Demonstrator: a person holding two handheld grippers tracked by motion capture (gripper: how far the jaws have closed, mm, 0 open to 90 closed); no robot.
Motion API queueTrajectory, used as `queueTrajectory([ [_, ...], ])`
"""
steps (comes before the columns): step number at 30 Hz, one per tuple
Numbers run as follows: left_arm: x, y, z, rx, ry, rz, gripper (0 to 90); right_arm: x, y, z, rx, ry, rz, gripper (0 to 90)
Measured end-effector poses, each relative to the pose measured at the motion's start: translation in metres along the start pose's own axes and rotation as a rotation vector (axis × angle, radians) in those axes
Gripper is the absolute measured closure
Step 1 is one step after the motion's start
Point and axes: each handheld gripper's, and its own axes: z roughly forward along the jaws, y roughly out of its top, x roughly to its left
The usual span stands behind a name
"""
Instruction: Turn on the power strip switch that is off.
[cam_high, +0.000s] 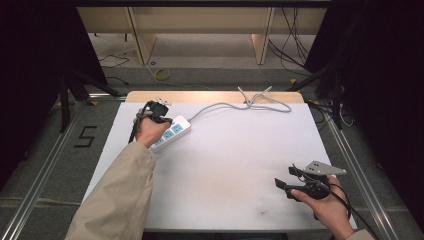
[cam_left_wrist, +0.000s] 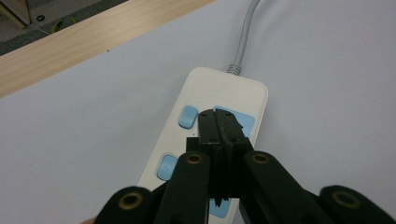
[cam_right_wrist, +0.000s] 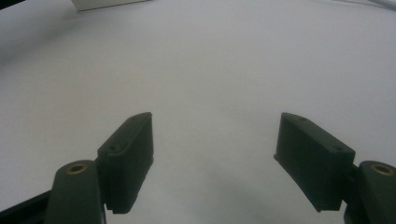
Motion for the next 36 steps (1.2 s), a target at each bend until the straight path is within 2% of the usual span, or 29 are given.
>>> queueTrajectory([
  [23, 0.005, 0.003, 0.008, 0.016, 0.008, -0.010, 89.8, 0.000, 0.000, 0.000, 0.004, 0.000, -0.001, 28.1],
  [36, 0.005, 0.012, 0.011, 0.018, 0.006, -0.001, 89.8, 0.000, 0.000, 0.000, 0.004, 0.000, -0.001, 28.1],
])
